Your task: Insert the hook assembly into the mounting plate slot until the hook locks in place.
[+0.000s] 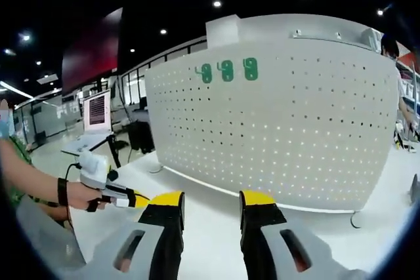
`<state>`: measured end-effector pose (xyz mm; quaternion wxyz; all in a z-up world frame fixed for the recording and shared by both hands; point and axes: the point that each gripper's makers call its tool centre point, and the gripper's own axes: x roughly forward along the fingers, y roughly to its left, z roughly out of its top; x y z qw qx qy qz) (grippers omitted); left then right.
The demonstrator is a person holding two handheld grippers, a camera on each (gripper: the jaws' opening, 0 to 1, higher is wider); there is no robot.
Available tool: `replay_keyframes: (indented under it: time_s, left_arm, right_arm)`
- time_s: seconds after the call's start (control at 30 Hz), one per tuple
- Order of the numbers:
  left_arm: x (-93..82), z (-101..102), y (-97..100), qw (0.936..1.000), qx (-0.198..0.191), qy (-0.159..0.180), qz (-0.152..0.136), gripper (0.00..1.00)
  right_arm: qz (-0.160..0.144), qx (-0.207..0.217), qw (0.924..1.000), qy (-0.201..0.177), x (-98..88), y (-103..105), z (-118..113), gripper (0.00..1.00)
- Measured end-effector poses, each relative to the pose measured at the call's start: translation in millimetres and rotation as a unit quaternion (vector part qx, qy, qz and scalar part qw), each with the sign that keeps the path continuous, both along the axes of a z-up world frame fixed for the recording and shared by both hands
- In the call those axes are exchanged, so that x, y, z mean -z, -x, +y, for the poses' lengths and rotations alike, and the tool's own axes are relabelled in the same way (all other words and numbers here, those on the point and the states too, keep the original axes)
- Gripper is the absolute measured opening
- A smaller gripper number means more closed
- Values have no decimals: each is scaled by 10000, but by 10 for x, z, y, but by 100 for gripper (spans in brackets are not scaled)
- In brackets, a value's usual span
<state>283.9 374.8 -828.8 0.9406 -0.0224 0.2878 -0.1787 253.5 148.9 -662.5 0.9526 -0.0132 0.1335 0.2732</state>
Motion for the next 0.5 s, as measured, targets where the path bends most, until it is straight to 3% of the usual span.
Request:
replay_keyframes:
  time_s: [0.5]
  left_arm:
    - [74,-59,-68,9999,114,-50,60,4]
  right_arm:
    - [112,-34,9999,40,79,37,1,31]
